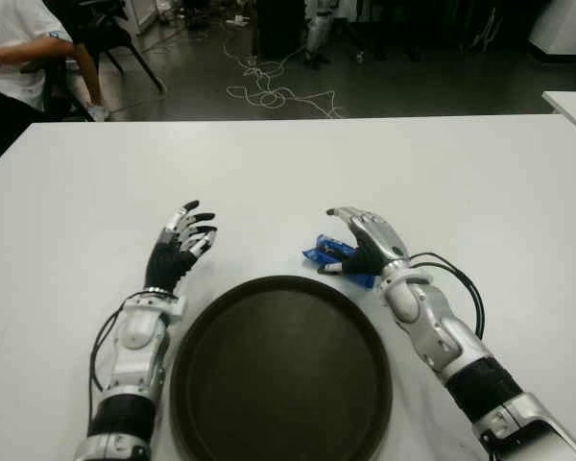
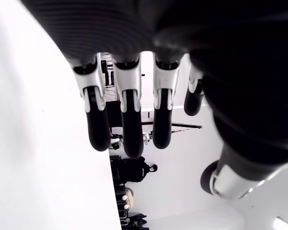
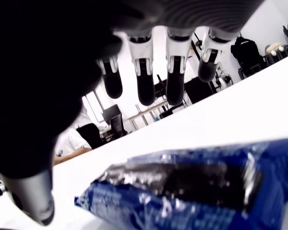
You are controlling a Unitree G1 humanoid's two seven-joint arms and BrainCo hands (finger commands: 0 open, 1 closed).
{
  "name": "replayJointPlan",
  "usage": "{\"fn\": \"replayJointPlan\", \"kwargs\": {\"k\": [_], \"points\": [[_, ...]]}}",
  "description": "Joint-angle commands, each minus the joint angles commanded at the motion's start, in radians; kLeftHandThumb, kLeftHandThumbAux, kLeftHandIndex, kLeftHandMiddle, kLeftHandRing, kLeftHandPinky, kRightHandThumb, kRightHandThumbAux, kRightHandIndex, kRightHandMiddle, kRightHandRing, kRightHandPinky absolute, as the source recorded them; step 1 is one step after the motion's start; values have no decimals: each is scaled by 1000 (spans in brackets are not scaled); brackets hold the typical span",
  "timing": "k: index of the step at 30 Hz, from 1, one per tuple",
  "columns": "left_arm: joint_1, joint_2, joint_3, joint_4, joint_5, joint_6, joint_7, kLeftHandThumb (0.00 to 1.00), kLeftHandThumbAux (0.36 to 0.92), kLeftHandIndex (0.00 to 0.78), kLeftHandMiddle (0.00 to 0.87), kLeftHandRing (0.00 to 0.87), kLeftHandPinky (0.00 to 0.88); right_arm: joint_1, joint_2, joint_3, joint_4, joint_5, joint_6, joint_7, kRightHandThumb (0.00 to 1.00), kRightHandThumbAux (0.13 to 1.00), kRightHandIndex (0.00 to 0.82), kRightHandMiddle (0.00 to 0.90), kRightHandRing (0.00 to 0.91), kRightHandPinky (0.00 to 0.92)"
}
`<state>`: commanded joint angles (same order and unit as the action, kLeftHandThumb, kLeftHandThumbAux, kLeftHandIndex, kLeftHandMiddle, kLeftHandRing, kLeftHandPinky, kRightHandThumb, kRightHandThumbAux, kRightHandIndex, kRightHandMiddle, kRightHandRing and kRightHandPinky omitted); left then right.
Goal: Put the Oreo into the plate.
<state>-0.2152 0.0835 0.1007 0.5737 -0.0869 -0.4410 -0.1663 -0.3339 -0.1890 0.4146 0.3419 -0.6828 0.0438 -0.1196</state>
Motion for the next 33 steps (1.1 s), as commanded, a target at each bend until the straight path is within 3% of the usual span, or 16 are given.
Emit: {"fn": "replayJointPlan", "kwargs": {"k": [14,18,33], "points": [[3,-1,-9,-9,15,-5,12,386,704,134,270,286,307,10,12,-9,2,22,-13,4,0,744,180,211,242,271],[7,-2,-11,-18,16,0,12,378,703,128,263,281,300,-11,21,-12,71,36,-34,-16,0,747,180,215,247,272],[15,-9,-11,-40,19,10,16,410,721,134,263,288,314,-20,29,-29,106,65,-36,-18,0,746,168,207,237,268]]}}
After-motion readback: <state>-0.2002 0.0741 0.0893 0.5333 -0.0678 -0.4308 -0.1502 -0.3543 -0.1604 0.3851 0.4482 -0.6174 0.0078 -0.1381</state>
